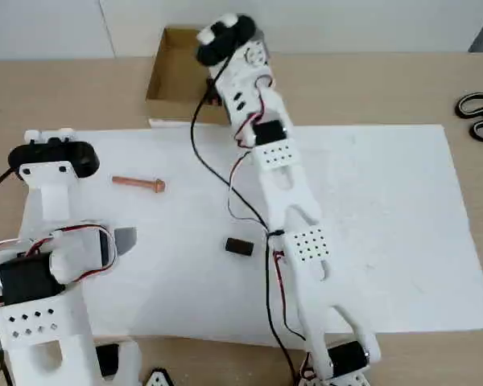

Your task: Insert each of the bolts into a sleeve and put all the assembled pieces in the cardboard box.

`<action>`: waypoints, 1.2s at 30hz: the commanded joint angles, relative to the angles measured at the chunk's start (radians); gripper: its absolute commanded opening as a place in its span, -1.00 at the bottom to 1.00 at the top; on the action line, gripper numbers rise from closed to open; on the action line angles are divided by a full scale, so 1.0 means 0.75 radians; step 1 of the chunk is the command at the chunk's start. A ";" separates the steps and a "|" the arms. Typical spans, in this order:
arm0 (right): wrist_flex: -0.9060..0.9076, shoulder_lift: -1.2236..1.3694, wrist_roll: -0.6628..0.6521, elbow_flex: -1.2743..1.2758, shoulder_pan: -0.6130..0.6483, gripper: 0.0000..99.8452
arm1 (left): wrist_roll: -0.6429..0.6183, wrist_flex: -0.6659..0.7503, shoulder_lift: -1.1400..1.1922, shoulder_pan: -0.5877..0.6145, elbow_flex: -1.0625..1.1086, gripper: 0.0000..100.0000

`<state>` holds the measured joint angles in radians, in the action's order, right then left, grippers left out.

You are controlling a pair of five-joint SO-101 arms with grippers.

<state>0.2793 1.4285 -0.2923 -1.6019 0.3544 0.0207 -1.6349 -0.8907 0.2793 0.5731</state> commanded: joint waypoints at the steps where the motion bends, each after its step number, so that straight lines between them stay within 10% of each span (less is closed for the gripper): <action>1: 0.097 -0.052 -0.010 -0.108 -0.030 -0.60 | 0.010 0.002 -0.016 -0.006 -0.048 -0.45; 20: 1.818 -0.785 -0.006 -0.106 -0.054 -0.60 | 0.012 0.002 -0.016 -0.004 -0.048 -0.45; 36: 1.891 -1.253 -0.006 0.043 -0.097 -0.61 | 0.012 0.002 -0.016 -0.004 -0.050 -0.45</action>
<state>1.6878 0.6091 -0.2923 -1.6218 0.2946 0.0207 -1.6349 -0.8907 0.2793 0.5731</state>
